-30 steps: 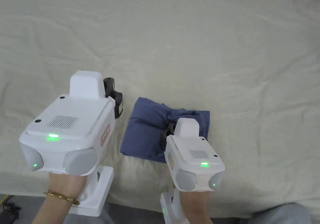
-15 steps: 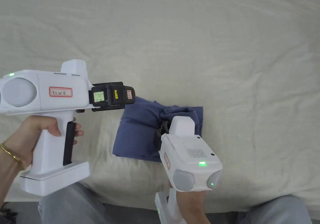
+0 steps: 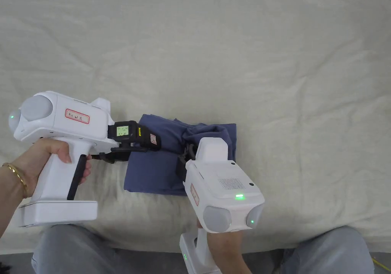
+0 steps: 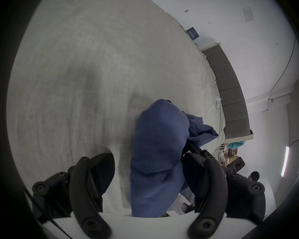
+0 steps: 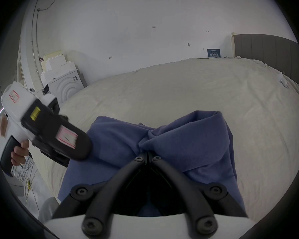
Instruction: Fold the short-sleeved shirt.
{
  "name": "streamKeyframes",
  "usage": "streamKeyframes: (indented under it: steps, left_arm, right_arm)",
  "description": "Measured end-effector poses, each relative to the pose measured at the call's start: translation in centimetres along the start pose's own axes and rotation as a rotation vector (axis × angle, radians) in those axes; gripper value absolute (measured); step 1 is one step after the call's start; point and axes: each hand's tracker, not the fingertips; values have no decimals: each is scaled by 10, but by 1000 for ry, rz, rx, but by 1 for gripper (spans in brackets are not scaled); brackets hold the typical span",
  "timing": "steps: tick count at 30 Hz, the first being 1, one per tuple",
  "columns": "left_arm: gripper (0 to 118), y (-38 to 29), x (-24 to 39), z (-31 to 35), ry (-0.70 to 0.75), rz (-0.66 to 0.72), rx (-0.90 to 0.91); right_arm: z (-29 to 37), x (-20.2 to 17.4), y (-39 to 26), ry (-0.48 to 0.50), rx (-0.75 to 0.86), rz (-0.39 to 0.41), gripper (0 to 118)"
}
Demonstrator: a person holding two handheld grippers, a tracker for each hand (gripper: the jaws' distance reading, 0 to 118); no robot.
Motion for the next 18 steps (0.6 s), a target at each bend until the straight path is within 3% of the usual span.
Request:
streamKeyframes:
  steps: [2, 3, 5, 11, 13, 18]
  left_arm:
    - [83, 2, 3, 0, -10, -8, -12]
    - [74, 2, 4, -1, -8, -8, -20]
    - [40, 0, 7, -8, -11, -3, -38]
    - [19, -8, 28, -6, 59, -39, -4]
    - [17, -8, 42, -4, 135, -16, -6]
    - [16, -4, 66, 12, 156, -52, -3]
  right_arm:
    - [0, 0, 0, 1, 0, -8, 0]
    - [0, 0, 0, 1, 0, -9, 0]
    - [0, 1, -1, 1, 0, -11, 0]
    - [-1, 2, 1, 4, -7, -12, 0]
    - [-2, 2, 3, 8, -15, -2, 0]
    - [18, 5, 32, 33, -19, -2, 0]
